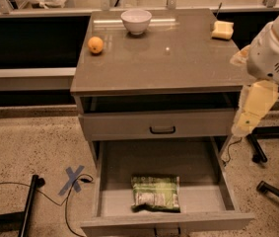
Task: Pick green jalapeno chip bag from middle drawer and place on counter
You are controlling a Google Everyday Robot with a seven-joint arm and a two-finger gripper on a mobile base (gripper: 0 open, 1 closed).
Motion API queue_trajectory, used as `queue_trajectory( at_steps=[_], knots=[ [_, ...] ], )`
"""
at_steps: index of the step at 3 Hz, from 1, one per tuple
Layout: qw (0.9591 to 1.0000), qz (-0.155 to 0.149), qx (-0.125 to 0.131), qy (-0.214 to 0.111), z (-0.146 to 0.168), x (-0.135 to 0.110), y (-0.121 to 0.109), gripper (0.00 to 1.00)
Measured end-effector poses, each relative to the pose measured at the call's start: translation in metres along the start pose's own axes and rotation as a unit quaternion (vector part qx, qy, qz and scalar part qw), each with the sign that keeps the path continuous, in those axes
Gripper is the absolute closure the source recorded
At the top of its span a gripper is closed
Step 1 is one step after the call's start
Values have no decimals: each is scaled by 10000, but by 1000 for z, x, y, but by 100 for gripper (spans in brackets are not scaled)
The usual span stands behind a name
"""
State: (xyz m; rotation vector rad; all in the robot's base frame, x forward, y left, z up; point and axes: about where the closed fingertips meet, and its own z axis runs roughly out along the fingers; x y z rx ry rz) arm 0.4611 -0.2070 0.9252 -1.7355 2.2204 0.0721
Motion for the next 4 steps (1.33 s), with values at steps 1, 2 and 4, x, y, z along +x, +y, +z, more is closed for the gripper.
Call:
queue_trajectory(
  at_steps=[1, 2, 4],
  knots=[
    [9982, -24, -404, -432, 69, -1, 8, 0],
    [9978, 24, -433, -501, 110, 0, 13, 0],
    [9934, -27, -807, -814, 157, 14, 22, 0]
  ],
)
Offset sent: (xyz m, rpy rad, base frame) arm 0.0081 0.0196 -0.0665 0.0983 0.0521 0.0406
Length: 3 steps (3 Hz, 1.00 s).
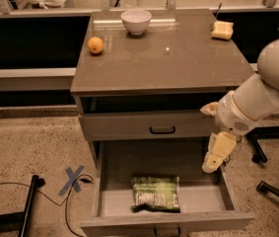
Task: Pick green jalapeno chip bag from middle drawer and place on counter
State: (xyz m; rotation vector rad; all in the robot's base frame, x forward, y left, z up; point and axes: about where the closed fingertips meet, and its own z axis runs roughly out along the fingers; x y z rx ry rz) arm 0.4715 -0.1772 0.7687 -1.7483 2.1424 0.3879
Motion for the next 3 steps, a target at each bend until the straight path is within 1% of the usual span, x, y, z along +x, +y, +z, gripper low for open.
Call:
queue_trajectory(
  at_steps=[1, 2, 3],
  knots=[
    [9989, -59, 288, -355, 45, 34, -3, 0],
    [9956, -217, 806, -435, 41, 35, -20, 0],
    [9952, -221, 842, -442, 41, 34, -21, 0]
  ],
)
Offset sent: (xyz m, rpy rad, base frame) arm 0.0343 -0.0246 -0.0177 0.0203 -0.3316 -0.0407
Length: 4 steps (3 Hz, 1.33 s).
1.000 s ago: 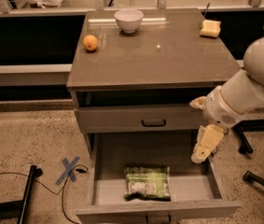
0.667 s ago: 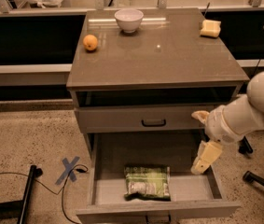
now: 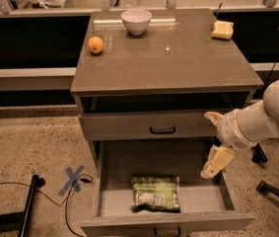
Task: Pick green jalapeno chip bag from middle drawer and place on counter
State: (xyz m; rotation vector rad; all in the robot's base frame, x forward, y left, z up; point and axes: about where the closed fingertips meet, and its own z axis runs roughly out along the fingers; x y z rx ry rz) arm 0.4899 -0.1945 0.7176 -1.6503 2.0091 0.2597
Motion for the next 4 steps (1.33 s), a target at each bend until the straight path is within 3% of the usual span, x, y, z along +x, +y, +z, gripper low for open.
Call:
queue_trajectory(
  at_steps=[1, 2, 3, 4],
  knots=[
    [9990, 134, -227, -349, 35, 10, -4, 0],
    [9946, 221, -610, -807, 113, 32, 4, 0],
    [9908, 195, -919, -971, 178, 46, 17, 0],
    [9901, 185, -1144, -795, 226, 57, 30, 0]
  ],
)
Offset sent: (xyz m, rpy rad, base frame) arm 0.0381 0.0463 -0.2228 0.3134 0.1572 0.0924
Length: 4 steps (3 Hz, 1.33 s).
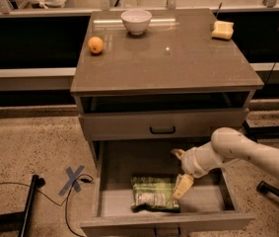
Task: Pick green jalapeno chip bag from middle drawer and place on counter
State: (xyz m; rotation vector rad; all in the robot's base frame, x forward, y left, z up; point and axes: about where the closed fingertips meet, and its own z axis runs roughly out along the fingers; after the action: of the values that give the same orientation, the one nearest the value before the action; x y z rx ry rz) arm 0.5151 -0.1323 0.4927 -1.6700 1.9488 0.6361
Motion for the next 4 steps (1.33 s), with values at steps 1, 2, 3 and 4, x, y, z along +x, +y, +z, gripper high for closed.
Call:
queue_trajectory(
  at_steps=[1, 2, 3, 4],
  knots=[
    [9999, 115, -55, 16, 35, 20, 4, 0],
    [9997, -55, -30, -248, 66, 32, 12, 0],
    [9997, -55, -30, -247, 66, 32, 12, 0],
    [9999, -28, -145, 63, 102, 49, 7, 2]
  ],
)
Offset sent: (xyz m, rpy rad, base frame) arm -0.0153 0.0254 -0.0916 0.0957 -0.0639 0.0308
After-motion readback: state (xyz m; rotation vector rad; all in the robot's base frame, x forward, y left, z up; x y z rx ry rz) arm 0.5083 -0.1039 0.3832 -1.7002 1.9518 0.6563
